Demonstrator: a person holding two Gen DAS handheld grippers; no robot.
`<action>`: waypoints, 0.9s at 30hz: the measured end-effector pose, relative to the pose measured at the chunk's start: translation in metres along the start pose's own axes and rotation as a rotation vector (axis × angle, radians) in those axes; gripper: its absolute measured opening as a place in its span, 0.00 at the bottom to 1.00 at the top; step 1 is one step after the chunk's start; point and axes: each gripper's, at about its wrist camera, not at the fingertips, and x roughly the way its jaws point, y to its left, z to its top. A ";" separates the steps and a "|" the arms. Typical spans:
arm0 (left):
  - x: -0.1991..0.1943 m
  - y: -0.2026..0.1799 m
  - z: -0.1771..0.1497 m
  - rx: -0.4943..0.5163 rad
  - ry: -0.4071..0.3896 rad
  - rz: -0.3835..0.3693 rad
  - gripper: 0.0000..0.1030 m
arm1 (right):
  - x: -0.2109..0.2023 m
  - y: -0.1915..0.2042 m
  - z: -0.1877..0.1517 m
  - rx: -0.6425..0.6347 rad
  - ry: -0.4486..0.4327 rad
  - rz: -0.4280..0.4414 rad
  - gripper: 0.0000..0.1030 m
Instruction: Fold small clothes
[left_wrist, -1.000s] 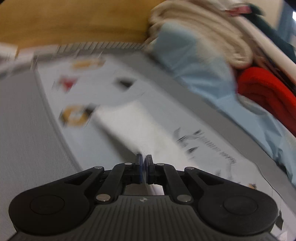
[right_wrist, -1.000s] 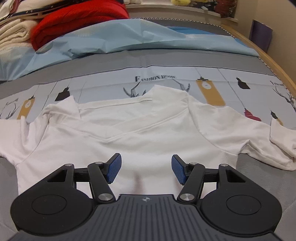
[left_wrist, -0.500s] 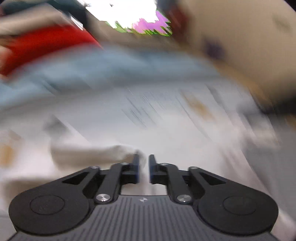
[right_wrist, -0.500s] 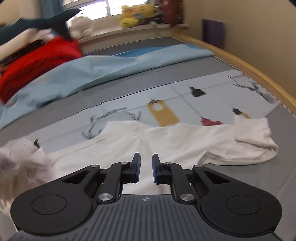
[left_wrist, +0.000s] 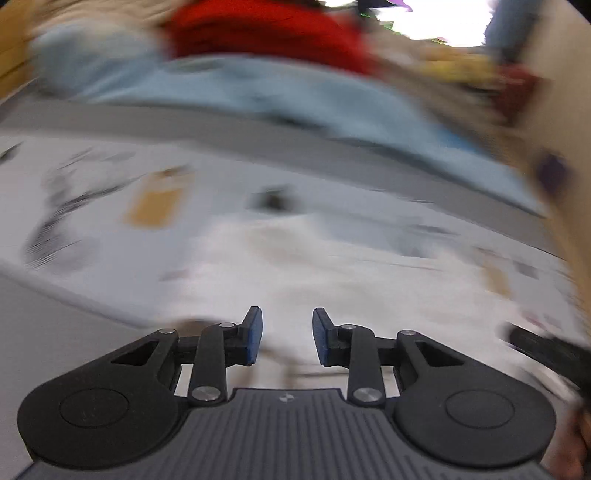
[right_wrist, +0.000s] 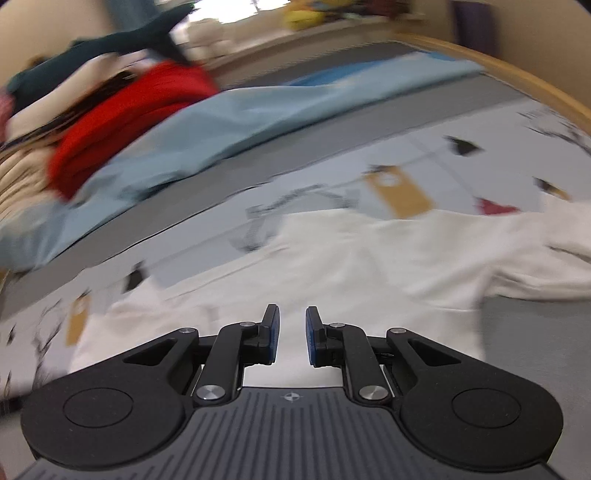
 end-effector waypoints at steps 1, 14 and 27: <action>0.006 0.012 0.006 -0.061 0.021 0.026 0.32 | 0.003 0.010 -0.002 -0.029 0.000 0.022 0.15; 0.016 0.084 0.050 -0.366 0.044 -0.007 0.32 | 0.061 0.144 -0.067 -0.537 0.057 0.182 0.44; 0.021 0.096 0.053 -0.425 0.060 -0.042 0.32 | 0.092 0.164 -0.096 -0.625 0.155 0.119 0.18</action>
